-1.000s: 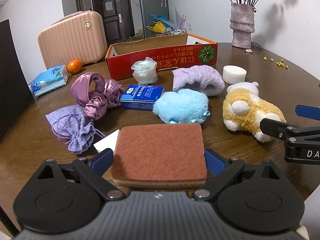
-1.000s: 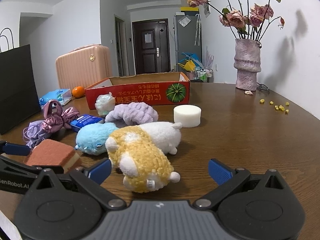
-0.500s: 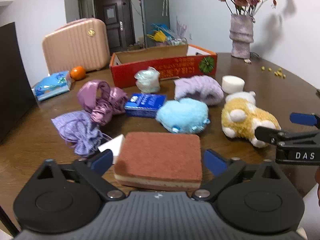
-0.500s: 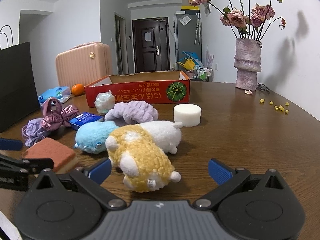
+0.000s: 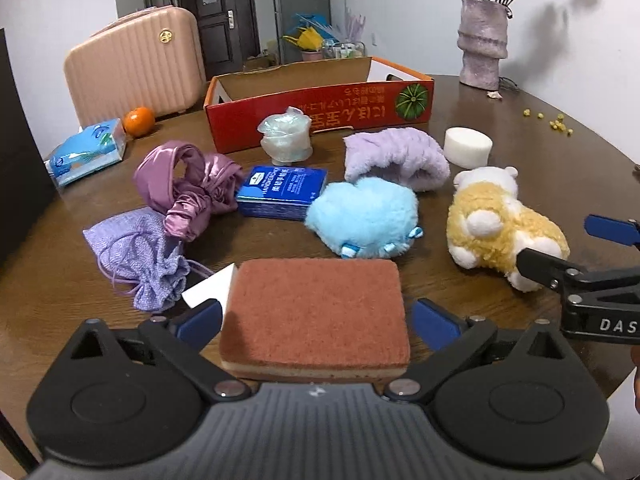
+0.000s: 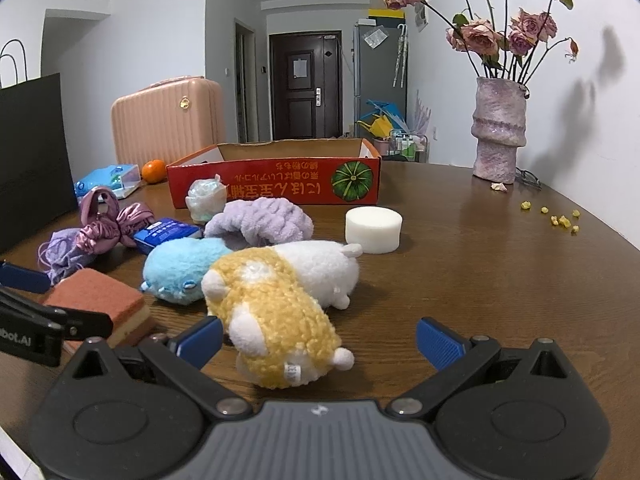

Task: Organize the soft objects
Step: 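Close the left tool on the brown scouring sponge while the right tool grasps the yellow plush toy, then carry the sponge in the left tool to the red box while the right tool carries the plush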

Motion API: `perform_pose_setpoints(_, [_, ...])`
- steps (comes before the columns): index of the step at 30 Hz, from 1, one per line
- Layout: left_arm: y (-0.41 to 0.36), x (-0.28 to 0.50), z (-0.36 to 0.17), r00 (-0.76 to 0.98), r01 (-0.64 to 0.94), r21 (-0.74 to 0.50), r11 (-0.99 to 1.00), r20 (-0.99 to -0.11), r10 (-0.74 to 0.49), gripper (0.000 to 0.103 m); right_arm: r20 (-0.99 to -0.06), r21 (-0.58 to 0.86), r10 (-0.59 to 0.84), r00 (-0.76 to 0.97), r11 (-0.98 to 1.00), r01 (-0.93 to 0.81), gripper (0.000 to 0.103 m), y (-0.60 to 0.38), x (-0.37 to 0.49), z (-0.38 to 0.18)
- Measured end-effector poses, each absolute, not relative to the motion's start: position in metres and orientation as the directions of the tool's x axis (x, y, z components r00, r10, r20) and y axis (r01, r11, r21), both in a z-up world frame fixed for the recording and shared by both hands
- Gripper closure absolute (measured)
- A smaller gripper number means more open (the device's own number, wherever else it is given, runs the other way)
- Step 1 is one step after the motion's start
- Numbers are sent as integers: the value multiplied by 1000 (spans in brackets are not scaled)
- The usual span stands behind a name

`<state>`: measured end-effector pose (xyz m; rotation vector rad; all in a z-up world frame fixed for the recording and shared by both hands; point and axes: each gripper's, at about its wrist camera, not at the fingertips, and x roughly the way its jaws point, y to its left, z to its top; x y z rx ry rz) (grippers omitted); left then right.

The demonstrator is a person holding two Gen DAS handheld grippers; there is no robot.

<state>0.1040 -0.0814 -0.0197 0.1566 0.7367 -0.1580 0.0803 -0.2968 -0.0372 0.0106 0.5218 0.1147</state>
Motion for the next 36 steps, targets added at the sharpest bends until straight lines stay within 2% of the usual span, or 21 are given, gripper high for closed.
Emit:
perform_pose_setpoints(8, [-83, 113, -31, 702, 185, 93, 978, -709, -65, 0, -521, 12, 122, 845, 991, -136, 2, -294, 95, -40])
perform_pose_setpoints(15, [-79, 112, -34, 702, 176, 76, 982, -709, -71, 1, -545, 20, 189, 817, 977, -213, 21, -289, 108, -40])
perform_pose_setpoints(16, [-79, 112, -34, 701, 176, 72, 982, -710, -73, 1, -546, 20, 198, 814, 975, -223, 24, -287, 110, -40])
perform_pose_setpoints(17, [-79, 112, -35, 700, 176, 71, 982, -711, -74, 1, -547, 25, 211, 810, 971, -236, 36, -287, 111, -40])
perform_pose_setpoints(18, [-79, 112, -35, 699, 175, 71, 982, -711, -74, 1, -545, 38, 230, 806, 967, -251, 54, -286, 112, -40])
perform_pose_setpoints(25, [-79, 111, -36, 700, 179, 67, 982, -709, -79, 3, -531, 77, 270, 803, 959, -272, 57, -286, 104, -39])
perform_pose_setpoints(36, [-78, 103, -32, 723, 202, 54, 978, -682, -112, 4, -481, 79, 240, 843, 970, -231, 58, -291, 87, -29])
